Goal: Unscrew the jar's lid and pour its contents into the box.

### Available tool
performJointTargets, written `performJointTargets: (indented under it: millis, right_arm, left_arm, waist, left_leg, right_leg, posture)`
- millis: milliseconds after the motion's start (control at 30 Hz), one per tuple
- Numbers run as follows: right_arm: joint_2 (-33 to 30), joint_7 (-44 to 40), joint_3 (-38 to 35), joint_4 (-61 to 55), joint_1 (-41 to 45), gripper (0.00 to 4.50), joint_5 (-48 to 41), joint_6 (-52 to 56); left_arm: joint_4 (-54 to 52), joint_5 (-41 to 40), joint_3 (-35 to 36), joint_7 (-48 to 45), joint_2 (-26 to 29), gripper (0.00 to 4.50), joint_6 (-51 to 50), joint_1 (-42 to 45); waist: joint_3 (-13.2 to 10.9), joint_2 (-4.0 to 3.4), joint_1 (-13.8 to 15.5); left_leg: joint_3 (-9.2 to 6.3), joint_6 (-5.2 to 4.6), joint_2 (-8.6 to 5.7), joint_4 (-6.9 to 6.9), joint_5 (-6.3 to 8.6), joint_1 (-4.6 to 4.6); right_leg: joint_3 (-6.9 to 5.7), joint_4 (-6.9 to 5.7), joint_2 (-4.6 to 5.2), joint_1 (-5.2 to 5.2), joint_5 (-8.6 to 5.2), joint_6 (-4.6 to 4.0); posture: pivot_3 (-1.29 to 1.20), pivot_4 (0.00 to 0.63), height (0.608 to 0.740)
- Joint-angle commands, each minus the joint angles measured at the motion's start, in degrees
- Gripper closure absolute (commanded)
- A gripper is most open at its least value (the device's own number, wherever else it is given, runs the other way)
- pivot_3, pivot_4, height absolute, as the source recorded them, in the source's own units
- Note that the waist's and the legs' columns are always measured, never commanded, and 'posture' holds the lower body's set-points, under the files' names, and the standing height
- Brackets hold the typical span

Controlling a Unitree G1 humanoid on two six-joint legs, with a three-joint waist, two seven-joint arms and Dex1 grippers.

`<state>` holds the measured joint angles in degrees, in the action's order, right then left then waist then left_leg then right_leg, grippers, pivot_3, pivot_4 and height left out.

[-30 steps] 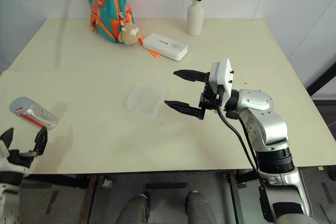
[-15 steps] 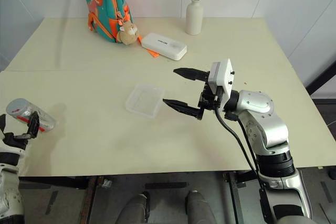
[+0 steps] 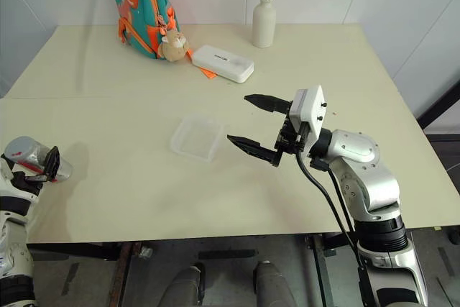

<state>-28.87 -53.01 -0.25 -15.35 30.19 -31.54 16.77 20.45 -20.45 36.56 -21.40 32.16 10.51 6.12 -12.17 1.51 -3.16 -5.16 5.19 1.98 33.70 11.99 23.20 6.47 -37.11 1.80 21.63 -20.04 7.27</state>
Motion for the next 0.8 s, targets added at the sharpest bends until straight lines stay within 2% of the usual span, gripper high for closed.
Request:
performJointTargets:
  millis: [33, 100, 300, 400, 533, 667, 800]
  right_arm:
    - [-0.5, 0.5, -1.3, -2.3, -0.3, 0.0, -0.5, -0.3]
    - [-0.3, 0.5, -1.2, -2.2, -0.3, 0.0, -0.4, -0.5]
    - [0.2, 0.7, -0.8, -2.0, -0.4, 0.0, -0.3, -0.7]
    - [0.4, 0.8, -0.6, -1.6, -0.6, 0.0, -0.2, -0.8]
    - [0.5, 0.8, -0.6, -1.1, -0.4, 0.0, 0.0, -0.8]
    - [0.9, 2.6, -0.6, -1.1, 0.9, 0.0, -0.5, 1.2]
    - [0.5, 8.9, 1.4, -2.5, 4.6, 0.0, -0.3, 11.8]
  left_arm:
    - [-0.4, 0.0, 0.2, -0.5, 1.2, 0.21, 1.7, 0.0]
    - [-0.5, -0.1, 0.2, -0.4, 1.1, 0.61, 2.1, 0.0]
    - [-3.2, -0.3, 0.2, 0.0, 0.0, 2.46, 2.0, -2.1]
    - [-4.8, -1.2, 0.3, 0.4, -0.6, 2.54, 1.4, -2.5]
    - [-12.2, -5.3, -0.3, -0.9, -0.5, 2.54, -2.9, -1.5]
    - [-22.5, -11.0, -3.9, -7.0, 3.5, 2.54, -11.3, -0.4]
    - [-30.9, -18.8, -9.0, -15.3, 8.7, 2.54, -22.1, 1.9]
  waist:
    - [0.0, 0.0, 0.0]
    - [0.0, 0.0, 0.0]
    - [0.0, 0.0, 0.0]
    - [0.0, 0.0, 0.1]
    - [0.0, 0.0, 0.1]
    - [0.0, 0.01, 0.2]
    - [0.0, -0.02, 0.1]
  left_leg:
    - [0.0, 0.0, 0.0, 0.0, 0.0, 0.0]
    - [0.0, 0.0, 0.0, 0.0, 0.0, 0.0]
    - [0.0, 0.0, 0.0, 0.0, 0.0, 0.0]
    - [0.0, 0.0, 0.01, 0.0, 0.0, 0.0]
    - [-0.01, 0.0, 0.0, 0.03, 0.0, 0.01]
    - [-0.03, 0.0, 0.0, 0.04, 0.0, 0.02]
    - [-0.02, 0.01, -0.01, 0.06, -0.01, 0.01]
  right_leg:
    - [0.0, 0.0, 0.0, 0.0, 0.0, 0.0]
    - [0.0, 0.0, 0.0, 0.0, 0.0, 0.0]
    - [0.0, 0.01, 0.0, 0.0, 0.0, 0.0]
    - [0.0, 0.01, 0.01, 0.0, 0.0, 0.0]
    - [0.0, -0.02, 0.01, 0.0, 0.0, 0.0]
    - [-0.02, -0.04, 0.0, -0.01, 0.0, 0.0]
    - [0.0, -0.08, 0.0, 0.0, 0.0, -0.01]
  posture:
    - [0.0, 0.15, 0.74]
    - [0.0, 0.15, 0.74]
    - [0.0, 0.15, 0.74]
    - [0.0, 0.15, 0.74]
    - [0.0, 0.15, 0.74]
    - [0.0, 0.15, 0.74]
    - [0.0, 0.15, 0.74]
